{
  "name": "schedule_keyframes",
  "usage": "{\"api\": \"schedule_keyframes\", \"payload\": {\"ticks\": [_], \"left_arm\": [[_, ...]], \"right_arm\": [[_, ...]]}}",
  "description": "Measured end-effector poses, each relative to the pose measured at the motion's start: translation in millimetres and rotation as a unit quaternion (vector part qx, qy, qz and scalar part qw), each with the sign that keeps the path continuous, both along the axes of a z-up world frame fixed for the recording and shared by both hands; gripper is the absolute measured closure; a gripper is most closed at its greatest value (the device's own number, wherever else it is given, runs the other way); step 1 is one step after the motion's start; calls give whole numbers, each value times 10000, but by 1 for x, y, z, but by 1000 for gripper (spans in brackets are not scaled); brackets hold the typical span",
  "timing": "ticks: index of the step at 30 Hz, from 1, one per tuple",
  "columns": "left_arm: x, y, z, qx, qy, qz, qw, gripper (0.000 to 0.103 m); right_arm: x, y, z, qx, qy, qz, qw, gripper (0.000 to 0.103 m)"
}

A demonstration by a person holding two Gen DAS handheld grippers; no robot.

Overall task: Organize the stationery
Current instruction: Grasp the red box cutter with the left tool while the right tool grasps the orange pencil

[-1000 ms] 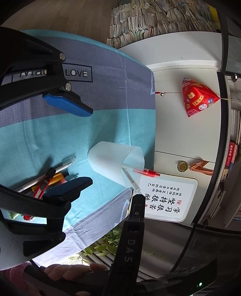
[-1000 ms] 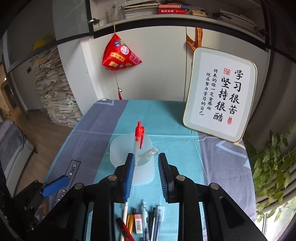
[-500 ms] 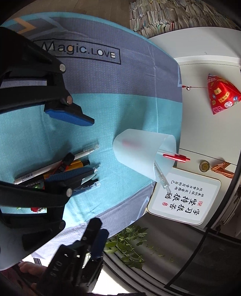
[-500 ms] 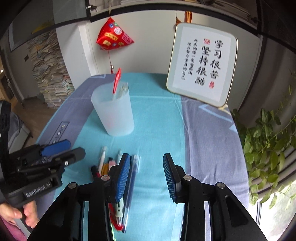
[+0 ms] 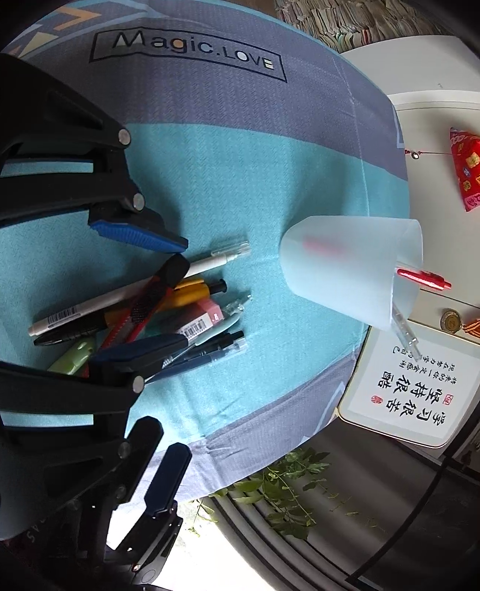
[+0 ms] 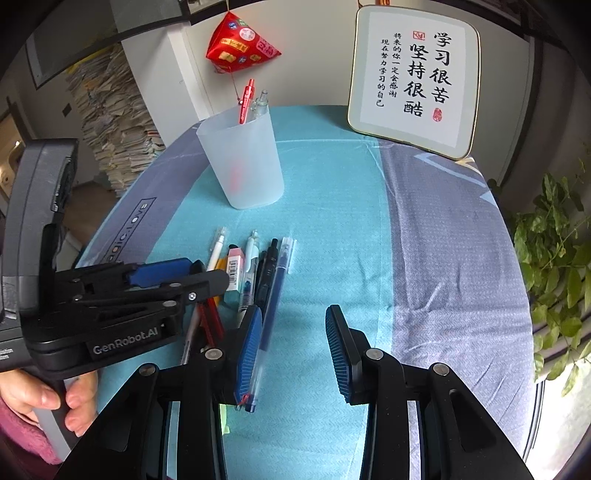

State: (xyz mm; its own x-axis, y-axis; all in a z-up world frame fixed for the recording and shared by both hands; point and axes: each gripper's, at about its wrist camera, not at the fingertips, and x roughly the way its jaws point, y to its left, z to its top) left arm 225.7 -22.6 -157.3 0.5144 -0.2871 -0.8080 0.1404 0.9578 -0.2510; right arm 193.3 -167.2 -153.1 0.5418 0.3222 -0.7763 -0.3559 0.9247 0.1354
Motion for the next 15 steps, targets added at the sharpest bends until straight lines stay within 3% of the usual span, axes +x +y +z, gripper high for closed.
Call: {"api": "schedule_keyframes", "payload": {"ticks": [1,3,8,10,12,15], "left_arm": [[0,0,0,-20,-21,-3,10000,64],[-1,-2,2,-63,-98,-55,9999,81],[-4,0,1,-20,-157,-118,9998,81],[-5,5,0,-37,-72,-145,9999,84],[-7,12,-2,1,-40,-153,9999,95],[-13,24,-2,172,-134,-91,9997,95]], "right_arm": [[-2,1,0,16,-9,42,10000,66],[-4,4,0,23,-15,93,10000,66],[-4,5,-5,22,61,95,9999,66],[-4,6,-6,4,92,112,9999,66],[-6,9,-7,-28,111,180,9998,66],[-10,16,-7,-63,116,317,9994,66]]}}
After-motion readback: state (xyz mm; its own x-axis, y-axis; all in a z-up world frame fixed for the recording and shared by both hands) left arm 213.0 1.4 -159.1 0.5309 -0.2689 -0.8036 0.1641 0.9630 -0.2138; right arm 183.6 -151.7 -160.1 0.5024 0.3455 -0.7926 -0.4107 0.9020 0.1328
